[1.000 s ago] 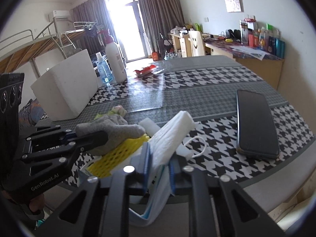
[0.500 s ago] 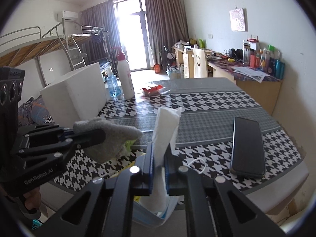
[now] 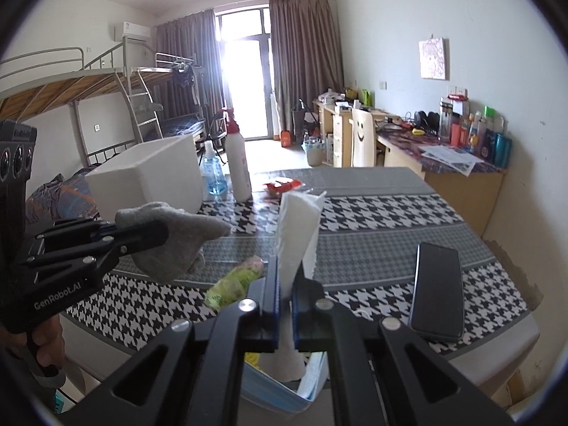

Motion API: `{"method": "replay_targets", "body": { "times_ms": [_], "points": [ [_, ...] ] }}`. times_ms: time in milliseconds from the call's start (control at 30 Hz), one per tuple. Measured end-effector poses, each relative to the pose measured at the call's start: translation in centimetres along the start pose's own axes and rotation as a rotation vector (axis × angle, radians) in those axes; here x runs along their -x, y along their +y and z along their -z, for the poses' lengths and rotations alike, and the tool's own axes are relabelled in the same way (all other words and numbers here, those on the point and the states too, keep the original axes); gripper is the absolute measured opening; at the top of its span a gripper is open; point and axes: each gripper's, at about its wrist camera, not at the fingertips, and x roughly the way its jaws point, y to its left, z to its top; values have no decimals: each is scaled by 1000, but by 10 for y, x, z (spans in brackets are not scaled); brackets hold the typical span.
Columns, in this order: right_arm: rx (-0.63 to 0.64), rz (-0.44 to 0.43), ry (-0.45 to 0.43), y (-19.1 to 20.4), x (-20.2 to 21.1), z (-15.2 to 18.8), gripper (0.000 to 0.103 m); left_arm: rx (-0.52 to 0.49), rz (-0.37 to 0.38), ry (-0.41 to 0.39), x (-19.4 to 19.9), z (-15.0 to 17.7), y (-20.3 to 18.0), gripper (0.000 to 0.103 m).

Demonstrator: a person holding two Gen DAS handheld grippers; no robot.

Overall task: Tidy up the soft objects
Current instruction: 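Grasp the white paper towel with the right gripper while the left lifts the sock, then carry the sock and paper towel with both grippers over the white foam box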

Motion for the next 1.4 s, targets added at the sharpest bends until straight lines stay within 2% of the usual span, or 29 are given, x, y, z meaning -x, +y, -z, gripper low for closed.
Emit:
{"method": "replay_targets", "body": {
  "times_ms": [533, 867, 1033, 1400],
  "points": [
    [27, -42, -48, 20, -9, -27, 7, 23, -101, -89, 21, -21, 29, 7],
    [82, -52, -178, 40, -9, -53, 8, 45, -189, -145, 34, -28, 50, 7],
    [108, -66, -218, 50, -9, -61, 7, 43, -208, -161, 38, -32, 57, 7],
    [147, -95, -212, 63, -14, -76, 8, 36, -238, -214, 48, -48, 64, 7]
  ]
}}
